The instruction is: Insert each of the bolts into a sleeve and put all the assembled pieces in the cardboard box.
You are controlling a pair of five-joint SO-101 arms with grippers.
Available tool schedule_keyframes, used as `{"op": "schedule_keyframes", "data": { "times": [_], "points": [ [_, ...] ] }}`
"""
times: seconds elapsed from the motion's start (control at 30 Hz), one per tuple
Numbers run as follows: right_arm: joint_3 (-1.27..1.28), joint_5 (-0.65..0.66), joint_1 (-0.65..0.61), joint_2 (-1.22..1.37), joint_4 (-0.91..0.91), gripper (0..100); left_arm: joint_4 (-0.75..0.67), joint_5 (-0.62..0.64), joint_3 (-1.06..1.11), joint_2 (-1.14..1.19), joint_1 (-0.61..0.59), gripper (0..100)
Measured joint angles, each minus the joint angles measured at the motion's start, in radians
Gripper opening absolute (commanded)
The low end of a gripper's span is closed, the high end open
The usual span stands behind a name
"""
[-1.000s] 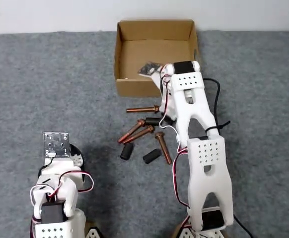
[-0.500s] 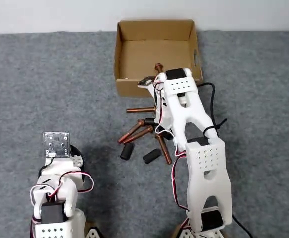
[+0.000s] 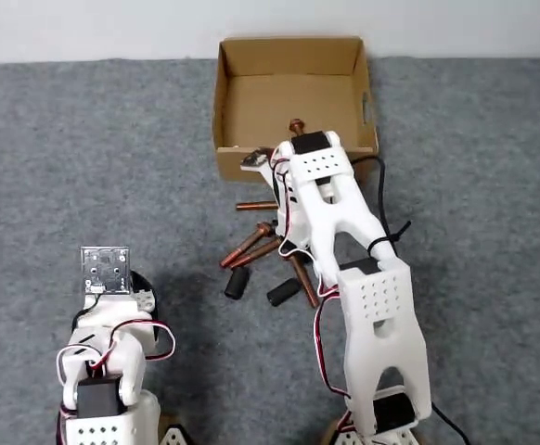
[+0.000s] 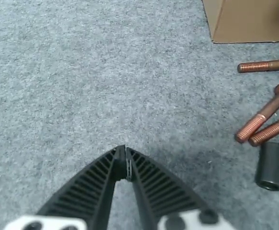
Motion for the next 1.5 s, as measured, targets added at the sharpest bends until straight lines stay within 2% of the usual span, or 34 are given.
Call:
{"op": "schedule_keyframes", "data": {
  "times": [0.23, 0.47, 0.63, 0.77, 0.93, 1.07, 1.2, 1.5],
  "points": [
    [0.003, -0.002, 0.002, -0.006, 0.006, 0.9, 0.0, 0.0, 0.0, 0.0, 0.0, 0],
    [0.063, -0.025, 0.023, -0.245, 0.008, 0.9, 0.0, 0.0, 0.0, 0.0, 0.0, 0],
    [0.218, -0.207, 0.025, -0.485, 0.008, 0.9, 0.0, -0.002, 0.0, 0.0, 0.0, 0],
    [0.388, -0.327, 0.034, -0.689, 0.008, 0.9, 0.0, -0.06, 0.0, 0.0, 0.0, 0],
    [0.578, -0.474, 0.141, -0.896, 0.008, 0.9, 0.003, -0.075, 0.0, 0.0, 0.0, 0],
    [0.703, -0.649, 0.244, -1.069, 0.008, 0.9, 0.003, -0.075, 0.0, 0.0, 0.0, 0],
    [0.741, -0.799, 0.279, -1.237, 0.008, 0.9, 0.003, -0.075, 0.0, 0.0, 0.0, 0],
    [0.97, -0.844, 0.287, -1.542, 0.008, 0.9, 0.008, -0.075, 0.0, 0.0, 0.0, 1]
  ]
}}
